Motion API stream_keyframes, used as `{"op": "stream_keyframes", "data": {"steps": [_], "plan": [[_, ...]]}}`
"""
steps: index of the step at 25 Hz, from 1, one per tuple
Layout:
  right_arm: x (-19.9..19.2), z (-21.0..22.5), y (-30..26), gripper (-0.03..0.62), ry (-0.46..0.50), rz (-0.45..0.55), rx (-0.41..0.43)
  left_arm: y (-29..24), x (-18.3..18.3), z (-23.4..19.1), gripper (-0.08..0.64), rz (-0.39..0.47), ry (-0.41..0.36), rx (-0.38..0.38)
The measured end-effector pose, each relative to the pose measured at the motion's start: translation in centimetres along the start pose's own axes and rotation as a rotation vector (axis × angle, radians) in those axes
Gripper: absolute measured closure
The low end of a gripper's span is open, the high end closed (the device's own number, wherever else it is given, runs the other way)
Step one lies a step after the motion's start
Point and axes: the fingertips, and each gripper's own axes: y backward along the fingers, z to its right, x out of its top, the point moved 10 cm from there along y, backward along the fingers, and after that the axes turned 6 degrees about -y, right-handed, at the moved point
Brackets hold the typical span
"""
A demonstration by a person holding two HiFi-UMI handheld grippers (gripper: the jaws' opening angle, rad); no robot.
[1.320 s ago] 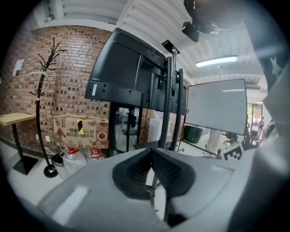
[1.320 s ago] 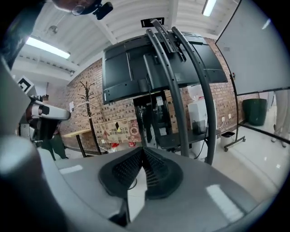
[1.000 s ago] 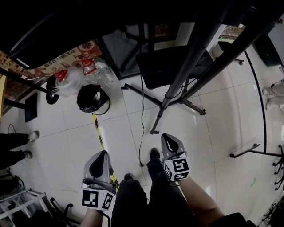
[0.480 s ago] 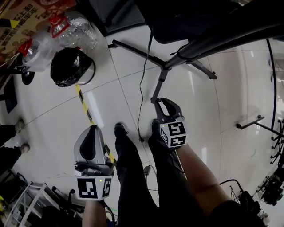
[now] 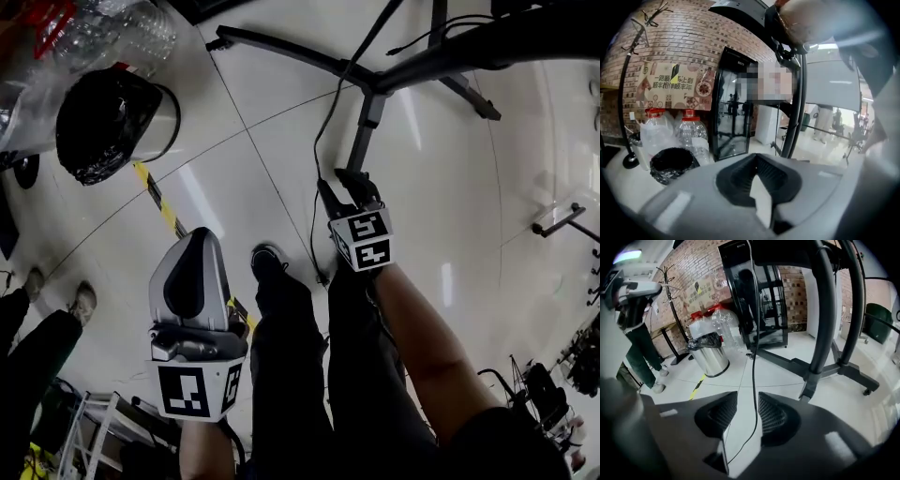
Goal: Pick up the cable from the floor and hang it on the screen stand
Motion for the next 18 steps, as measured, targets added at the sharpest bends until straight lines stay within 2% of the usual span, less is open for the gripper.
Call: {"op": "stream_keyframes", "data": {"steps": [5,12,17,18], "plan": [[-1.8,0.2,-4.6,0.445,-0.006,-0.047,-0.027,-1.4,-2.4,-1.2,0.555,0.004,0.038,0.009],[-2.4,0.3,-8.6,0.448,-0.016,-0.094,-0.063,-3.5,-7.7,-1.9,0.554,-0.087,0.075,0.005],[-2.2,0.6,-9.1,0.557,0.007,-0.09,-0.098,-4.5,-10.8,-1.9,0.555,-0.161,0.095,0.007],[-2.2,0.7,-9.0,0.557,0.005,-0.09,-0.1,-4.7,-11.1,-1.8,0.555,-0.167,0.109,0.012]]}}
